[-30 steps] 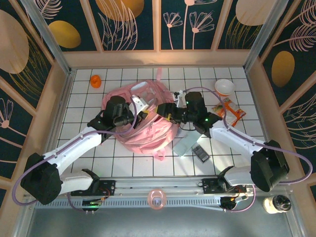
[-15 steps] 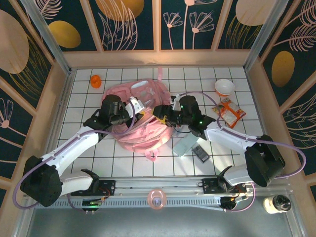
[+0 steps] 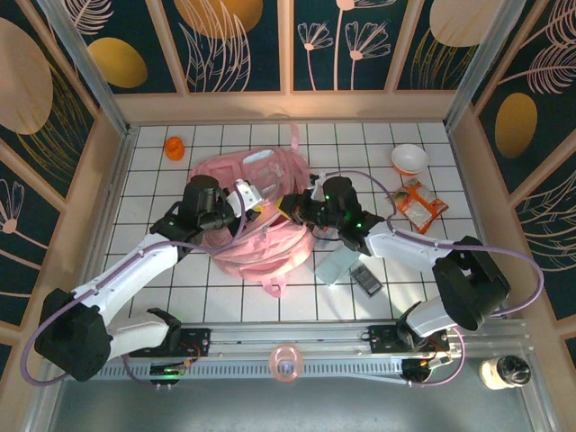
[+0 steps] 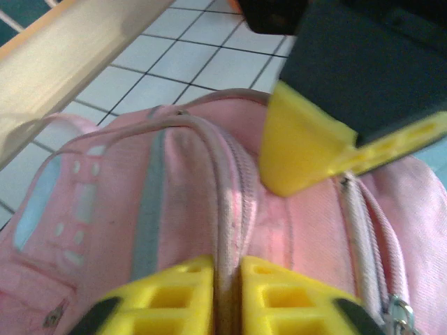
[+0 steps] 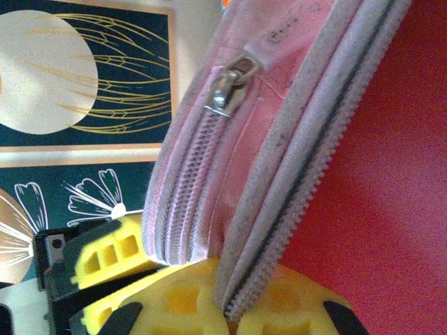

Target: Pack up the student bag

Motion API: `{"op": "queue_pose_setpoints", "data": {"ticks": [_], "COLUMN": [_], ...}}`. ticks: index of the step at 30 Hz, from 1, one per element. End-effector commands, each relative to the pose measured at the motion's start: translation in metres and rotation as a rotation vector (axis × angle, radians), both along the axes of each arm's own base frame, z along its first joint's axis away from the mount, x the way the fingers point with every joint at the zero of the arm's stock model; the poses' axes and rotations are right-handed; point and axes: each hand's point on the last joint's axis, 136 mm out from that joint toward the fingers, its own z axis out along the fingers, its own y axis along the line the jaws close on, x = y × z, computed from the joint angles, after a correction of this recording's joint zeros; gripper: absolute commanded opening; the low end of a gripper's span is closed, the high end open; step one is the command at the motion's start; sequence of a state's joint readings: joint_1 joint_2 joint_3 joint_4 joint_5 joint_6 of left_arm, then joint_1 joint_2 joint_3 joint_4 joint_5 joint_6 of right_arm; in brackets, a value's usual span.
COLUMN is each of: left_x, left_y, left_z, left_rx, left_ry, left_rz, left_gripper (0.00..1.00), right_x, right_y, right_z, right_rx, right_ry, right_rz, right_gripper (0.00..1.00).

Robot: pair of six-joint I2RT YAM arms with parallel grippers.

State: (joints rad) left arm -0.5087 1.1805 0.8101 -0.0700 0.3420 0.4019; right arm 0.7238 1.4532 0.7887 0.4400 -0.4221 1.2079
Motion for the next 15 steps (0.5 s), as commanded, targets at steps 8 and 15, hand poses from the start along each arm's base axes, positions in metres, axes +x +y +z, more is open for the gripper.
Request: {"op": "queue_pose_setpoints", "data": {"ticks": [8, 15], "left_x": [-0.037, -0.085], "left_y": [0.02, 0.016], "left_z": [0.068, 0.021], "left_rx": [-0.518, -0.697], "left_ry": [0.442, 0.826], "left_rz": [0.323, 0.357], "left_gripper": [0.47, 0.45], "right_x": [0.013, 0.012], "right_y": [0.011, 0.02], "right_z": [0.047, 0.06], "right_rx": [0.115, 0.098], "right_ry": [-0.145, -0.186], "right_rz": [-0.119, -0.119], "right_gripper": [0.0, 0.0]}}
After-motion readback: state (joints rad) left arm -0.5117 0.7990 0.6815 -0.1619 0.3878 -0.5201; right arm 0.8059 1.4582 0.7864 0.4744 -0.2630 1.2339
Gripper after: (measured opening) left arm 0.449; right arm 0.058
